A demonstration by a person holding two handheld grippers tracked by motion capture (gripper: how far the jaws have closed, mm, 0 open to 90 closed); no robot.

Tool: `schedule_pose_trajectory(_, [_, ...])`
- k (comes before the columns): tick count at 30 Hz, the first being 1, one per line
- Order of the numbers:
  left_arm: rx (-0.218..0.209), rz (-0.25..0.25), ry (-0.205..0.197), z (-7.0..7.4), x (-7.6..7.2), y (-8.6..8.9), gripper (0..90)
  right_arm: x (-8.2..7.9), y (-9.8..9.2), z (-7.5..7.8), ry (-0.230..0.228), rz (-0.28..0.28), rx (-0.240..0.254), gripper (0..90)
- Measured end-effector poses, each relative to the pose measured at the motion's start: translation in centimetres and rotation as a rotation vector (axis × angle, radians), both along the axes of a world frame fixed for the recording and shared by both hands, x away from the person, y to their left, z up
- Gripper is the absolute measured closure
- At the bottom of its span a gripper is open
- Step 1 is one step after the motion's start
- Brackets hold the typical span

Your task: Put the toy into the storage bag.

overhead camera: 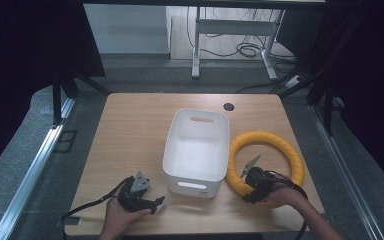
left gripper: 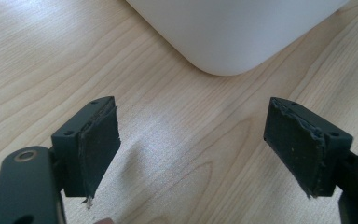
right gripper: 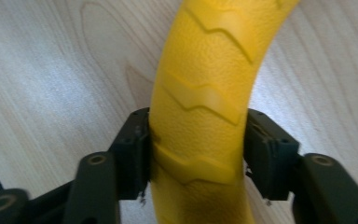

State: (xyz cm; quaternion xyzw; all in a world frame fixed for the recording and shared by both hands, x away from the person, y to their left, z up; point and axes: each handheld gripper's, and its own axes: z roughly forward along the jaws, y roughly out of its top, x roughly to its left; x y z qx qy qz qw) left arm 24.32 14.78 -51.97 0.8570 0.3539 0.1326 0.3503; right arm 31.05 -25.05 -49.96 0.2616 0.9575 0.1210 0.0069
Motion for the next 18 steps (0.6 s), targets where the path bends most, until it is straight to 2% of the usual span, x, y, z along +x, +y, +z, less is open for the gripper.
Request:
schedule_pose_trajectory(12, [0.002,0.000,-0.002,-0.12,0.01,-0.08,18.3,0.33,0.12,0.05,0.035,0.003,0.007,50.9])
schedule_pose_trajectory(17, [0.008,-0.002,-0.003,-0.10,0.02,-0.04,18.3,0.54,-0.71,0.45,0.045,-0.001,0.073,51.0])
schedule_pose_trajectory(18, [0.008,-0.002,-0.003,-0.10,0.02,-0.04,18.3,0.54,-0.71,0.45,0.045,-0.001,0.073,51.0])
